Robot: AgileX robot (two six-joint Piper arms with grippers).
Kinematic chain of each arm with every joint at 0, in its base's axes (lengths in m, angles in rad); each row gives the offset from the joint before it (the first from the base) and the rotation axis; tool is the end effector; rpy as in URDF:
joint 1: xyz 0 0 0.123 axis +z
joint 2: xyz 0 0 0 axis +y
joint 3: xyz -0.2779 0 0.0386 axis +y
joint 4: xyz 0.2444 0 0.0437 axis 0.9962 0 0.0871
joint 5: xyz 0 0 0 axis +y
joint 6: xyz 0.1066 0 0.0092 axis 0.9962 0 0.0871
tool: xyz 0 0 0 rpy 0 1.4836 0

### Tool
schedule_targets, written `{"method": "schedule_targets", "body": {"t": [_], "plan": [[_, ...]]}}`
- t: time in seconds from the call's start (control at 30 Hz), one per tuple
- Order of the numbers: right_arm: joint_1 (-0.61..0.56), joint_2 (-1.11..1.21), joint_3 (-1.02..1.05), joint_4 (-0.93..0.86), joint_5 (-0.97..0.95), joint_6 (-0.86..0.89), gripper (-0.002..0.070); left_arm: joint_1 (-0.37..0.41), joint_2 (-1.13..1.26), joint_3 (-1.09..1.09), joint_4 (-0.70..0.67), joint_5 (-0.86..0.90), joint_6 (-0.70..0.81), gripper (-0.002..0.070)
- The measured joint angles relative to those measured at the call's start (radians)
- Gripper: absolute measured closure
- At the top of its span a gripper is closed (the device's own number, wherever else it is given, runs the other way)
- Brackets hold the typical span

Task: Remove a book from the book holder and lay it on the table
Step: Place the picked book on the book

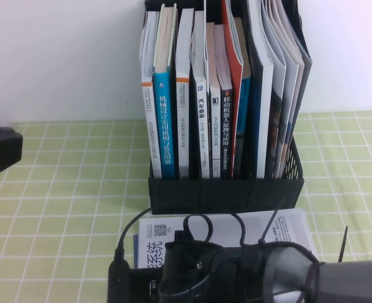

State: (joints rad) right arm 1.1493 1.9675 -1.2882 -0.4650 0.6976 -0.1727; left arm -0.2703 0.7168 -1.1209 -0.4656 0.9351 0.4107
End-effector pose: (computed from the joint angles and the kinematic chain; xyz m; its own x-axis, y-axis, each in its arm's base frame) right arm 0.1894 0.3471 0.1481 0.0977 -0.9849 -0.1428 -0.9148 -0.0324 -0.4026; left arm 0.1011 -0.0682 0.4330 -0.2942 0.1981 -0.9350 0.6110 0.7913 -0.0246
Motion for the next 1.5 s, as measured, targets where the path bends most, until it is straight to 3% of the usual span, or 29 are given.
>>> {"method": "schedule_targets", "body": {"t": [0.23, 0.5, 0.83, 0.97, 1.03, 1.1, 1.23, 1.27, 1.37, 1.5], "plan": [[-0.046, 0.006, -0.043, -0.004, 0.022, 0.173, 0.0653, 0.000, 0.000, 0.000, 0.000, 0.000, 0.000, 0.0678], [-0.067, 0.006, -0.098, 0.043, 0.047, 0.178, 0.0605, 0.000, 0.000, 0.000, 0.000, 0.000, 0.000, 0.0678], [-0.071, 0.009, -0.296, 0.336, 0.177, -0.109, 0.0239, -0.016, 0.000, 0.000, 0.011, 0.000, -0.004, 0.0678], [-0.071, -0.004, -0.397, 0.547, 0.263, -0.309, 0.0190, -0.044, 0.000, 0.000, 0.050, 0.000, -0.008, 0.0678], [-0.071, -0.020, -0.428, 0.643, 0.307, -0.392, 0.0203, -0.050, 0.000, 0.000, 0.076, 0.005, -0.030, 0.0678], [-0.071, -0.042, -0.442, 0.717, 0.347, -0.447, 0.0266, -0.050, 0.000, 0.000, 0.100, 0.010, -0.049, 0.0677], [-0.075, -0.052, -0.441, 0.761, 0.430, -0.507, 0.0551, -0.051, -0.007, 0.000, 0.137, 0.030, -0.086, 0.0678], [-0.077, -0.052, -0.428, 0.775, 0.444, -0.524, 0.0594, -0.051, -0.012, 0.000, 0.145, 0.033, -0.090, 0.0678], [-0.096, -0.046, -0.364, 0.834, 0.459, -0.589, 0.0653, -0.051, -0.031, 0.000, 0.169, 0.046, -0.114, 0.0678], [-0.113, -0.028, -0.235, 0.917, 0.453, -0.692, 0.0671, -0.051, -0.049, 0.000, 0.187, 0.058, -0.134, 0.0678]]}}
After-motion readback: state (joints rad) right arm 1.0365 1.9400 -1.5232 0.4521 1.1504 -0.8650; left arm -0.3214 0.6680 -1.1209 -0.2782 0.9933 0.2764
